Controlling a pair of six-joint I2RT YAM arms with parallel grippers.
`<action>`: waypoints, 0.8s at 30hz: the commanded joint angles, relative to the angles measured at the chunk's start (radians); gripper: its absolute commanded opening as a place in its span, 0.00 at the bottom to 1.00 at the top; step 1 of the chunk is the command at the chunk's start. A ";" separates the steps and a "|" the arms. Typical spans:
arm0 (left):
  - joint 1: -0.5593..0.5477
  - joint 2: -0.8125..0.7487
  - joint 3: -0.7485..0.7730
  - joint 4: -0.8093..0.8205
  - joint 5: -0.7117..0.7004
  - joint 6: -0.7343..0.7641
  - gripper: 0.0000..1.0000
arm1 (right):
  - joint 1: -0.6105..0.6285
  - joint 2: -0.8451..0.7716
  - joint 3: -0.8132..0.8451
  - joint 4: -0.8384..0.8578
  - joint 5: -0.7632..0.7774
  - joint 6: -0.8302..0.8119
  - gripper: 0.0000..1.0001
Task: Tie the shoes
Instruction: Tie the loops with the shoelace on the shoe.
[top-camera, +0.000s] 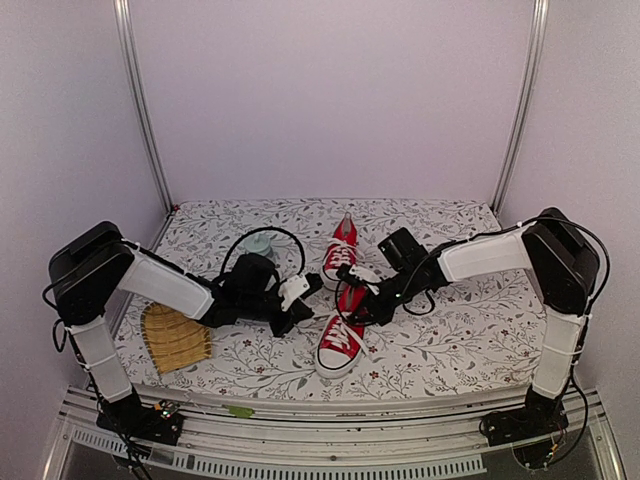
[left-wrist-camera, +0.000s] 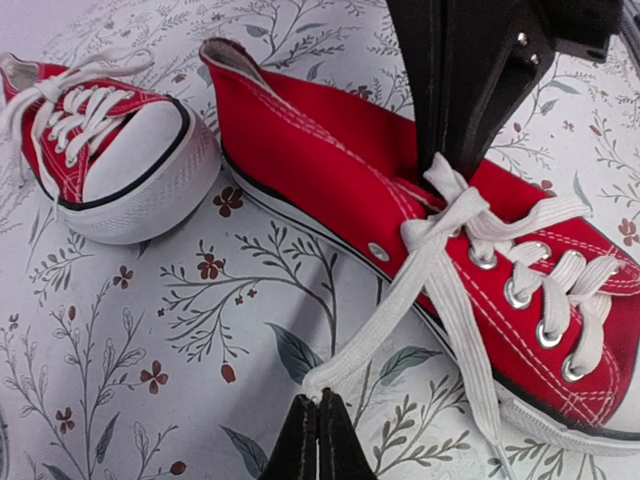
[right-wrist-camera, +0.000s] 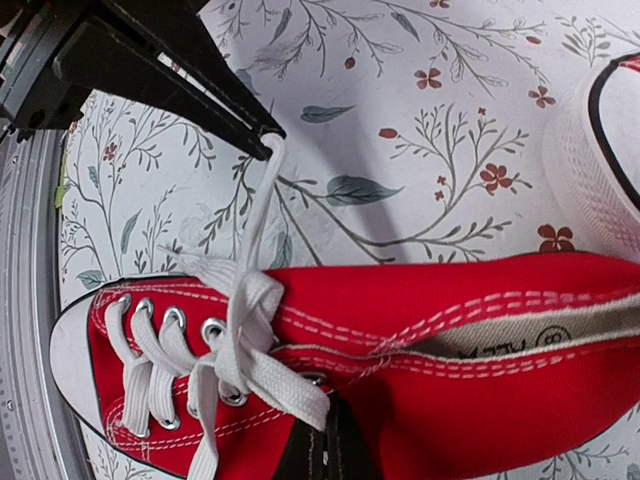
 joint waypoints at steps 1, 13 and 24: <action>0.018 -0.006 0.011 -0.040 -0.029 -0.017 0.00 | 0.005 -0.078 -0.059 -0.025 0.058 0.048 0.01; 0.020 -0.080 0.000 0.003 -0.012 -0.046 0.00 | 0.005 -0.146 -0.125 -0.101 0.112 0.179 0.01; 0.055 -0.053 0.034 0.026 -0.012 -0.075 0.00 | 0.006 -0.146 -0.163 -0.082 0.025 0.278 0.01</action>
